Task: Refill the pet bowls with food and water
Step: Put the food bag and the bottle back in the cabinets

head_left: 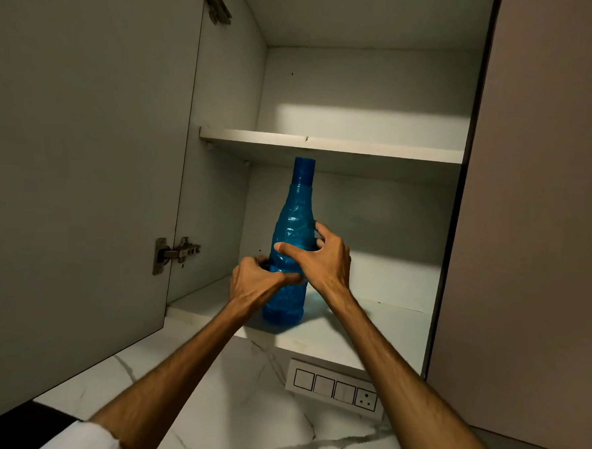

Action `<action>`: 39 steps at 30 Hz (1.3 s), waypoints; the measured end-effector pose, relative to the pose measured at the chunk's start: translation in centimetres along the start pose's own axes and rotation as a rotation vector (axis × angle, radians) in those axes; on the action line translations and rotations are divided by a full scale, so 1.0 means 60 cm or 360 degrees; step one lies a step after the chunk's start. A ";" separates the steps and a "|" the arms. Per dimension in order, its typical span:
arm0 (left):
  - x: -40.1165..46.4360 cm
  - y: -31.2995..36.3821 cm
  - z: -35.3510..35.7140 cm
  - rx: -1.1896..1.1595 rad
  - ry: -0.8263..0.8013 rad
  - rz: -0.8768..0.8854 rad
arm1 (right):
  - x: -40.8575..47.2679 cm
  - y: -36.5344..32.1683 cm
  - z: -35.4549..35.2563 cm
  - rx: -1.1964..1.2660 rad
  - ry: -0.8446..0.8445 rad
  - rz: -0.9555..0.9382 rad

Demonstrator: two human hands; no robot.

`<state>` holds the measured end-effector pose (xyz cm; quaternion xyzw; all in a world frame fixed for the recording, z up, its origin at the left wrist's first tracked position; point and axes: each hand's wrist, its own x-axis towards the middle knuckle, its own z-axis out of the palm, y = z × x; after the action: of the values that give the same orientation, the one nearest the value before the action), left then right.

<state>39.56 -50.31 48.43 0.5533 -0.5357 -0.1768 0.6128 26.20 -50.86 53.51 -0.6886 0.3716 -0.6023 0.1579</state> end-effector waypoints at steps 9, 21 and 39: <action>0.057 -0.019 0.034 0.0032 -0.0023 -0.0082 | 0.043 0.035 0.012 -0.0064 0.0001 0.0058; 0.105 -0.032 0.058 0.0066 -0.0025 -0.0183 | 0.095 0.077 0.035 -0.0101 -0.0024 0.0152; 0.089 -0.027 0.064 0.0034 -0.0067 -0.0198 | 0.088 0.081 0.041 -0.0135 -0.0014 0.0207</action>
<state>38.85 -57.05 48.76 0.5881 -0.5149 -0.2204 0.5834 26.97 -58.41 53.46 -0.6718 0.4400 -0.5715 0.1690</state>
